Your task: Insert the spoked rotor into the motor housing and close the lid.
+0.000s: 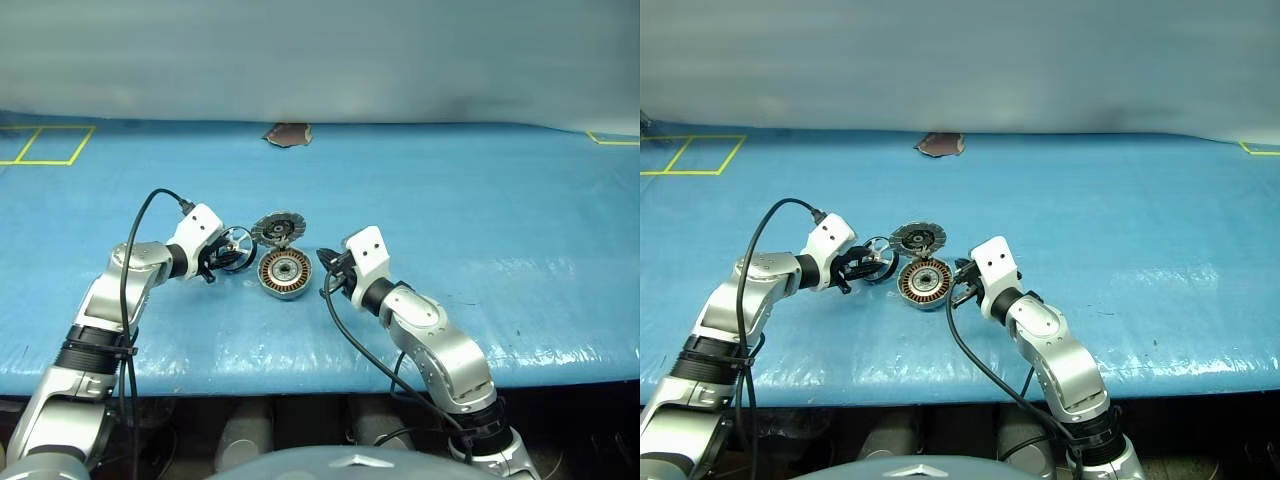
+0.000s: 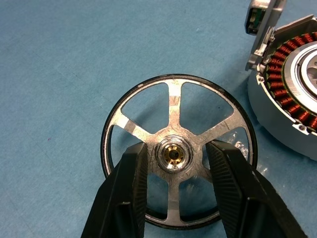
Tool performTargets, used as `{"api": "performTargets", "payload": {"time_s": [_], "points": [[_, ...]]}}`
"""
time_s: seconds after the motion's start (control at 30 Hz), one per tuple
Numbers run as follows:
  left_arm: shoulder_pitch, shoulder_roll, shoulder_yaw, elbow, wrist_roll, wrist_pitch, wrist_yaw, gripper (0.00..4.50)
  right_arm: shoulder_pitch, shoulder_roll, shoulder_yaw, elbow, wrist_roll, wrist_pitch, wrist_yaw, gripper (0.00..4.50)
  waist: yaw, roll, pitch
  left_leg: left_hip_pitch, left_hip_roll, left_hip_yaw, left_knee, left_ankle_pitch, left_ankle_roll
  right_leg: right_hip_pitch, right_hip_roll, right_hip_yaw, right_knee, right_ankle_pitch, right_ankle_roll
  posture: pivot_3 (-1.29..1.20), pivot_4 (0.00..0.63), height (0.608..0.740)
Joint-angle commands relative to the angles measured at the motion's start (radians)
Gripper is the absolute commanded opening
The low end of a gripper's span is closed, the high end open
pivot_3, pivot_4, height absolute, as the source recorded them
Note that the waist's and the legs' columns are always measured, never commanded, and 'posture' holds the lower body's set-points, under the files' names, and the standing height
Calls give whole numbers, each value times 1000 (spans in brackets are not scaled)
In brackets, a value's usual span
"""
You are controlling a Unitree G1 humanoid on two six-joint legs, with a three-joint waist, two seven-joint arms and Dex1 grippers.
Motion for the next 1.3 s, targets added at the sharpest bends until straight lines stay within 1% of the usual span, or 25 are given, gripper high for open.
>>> {"api": "performTargets", "payload": {"time_s": [0.03,0.2,0.3,0.47,0.57,0.8,0.93,1.03,1.3], "points": [[29,-4,-25,15,6,22,-9,1585,-6,8,-8,-20,7,-13,-2,0,0,0,0,0,0,0,0,0,0,0,0,0,0,0,0,0,150,740],[29,2,20,17,-8,-7,-2,1585,1,-14,-6,-24,-1,-35,14,0,0,0,0,0,0,0,0,0,0,0,0,0,0,0,0,0,150,740],[46,27,39,-1,-33,-46,-50,1585,11,-55,-23,-22,-3,-81,45,0,0,0,0,0,0,0,0,0,0,0,0,0,0,0,0,0,150,740],[73,56,74,-11,-83,-114,-134,1585,20,-91,-58,-11,-4,-98,48,0,-3,-1,1,-1,0,1,-4,0,0,-2,0,0,-3,0,0,0,150,740],[96,90,87,-36,-124,-143,-218,1585,30,-108,-53,-17,2,-125,76,0,-4,-1,1,-1,0,1,-6,0,0,-3,0,0,-3,0,0,0,150,740],[95,139,123,-42,-201,-171,-331,1585,64,-145,-33,-14,18,-228,173,0,-2,-3,3,-2,1,1,-7,0,0,-4,0,0,-4,-2,-3,0,150,740],[86,177,126,-42,-217,-197,-396,1585,79,-158,-32,-1,9,-250,192,0,-1,-5,4,-2,1,1,-7,0,0,-4,0,0,-4,-2,-3,0,150,740],[74,202,119,-47,-235,-181,-439,1585,85,-163,-34,7,4,-255,192,0,0,-7,6,-2,1,1,-7,0,0,-4,0,0,-4,-2,-3,0,150,740],[17,188,69,-74,-237,-176,-498,1585,100,-195,-6,-5,18,-259,260,0,1,-8,7,-3,1,1,-7,0,0,-4,0,0,-4,-2,-3,0,150,740]]}}
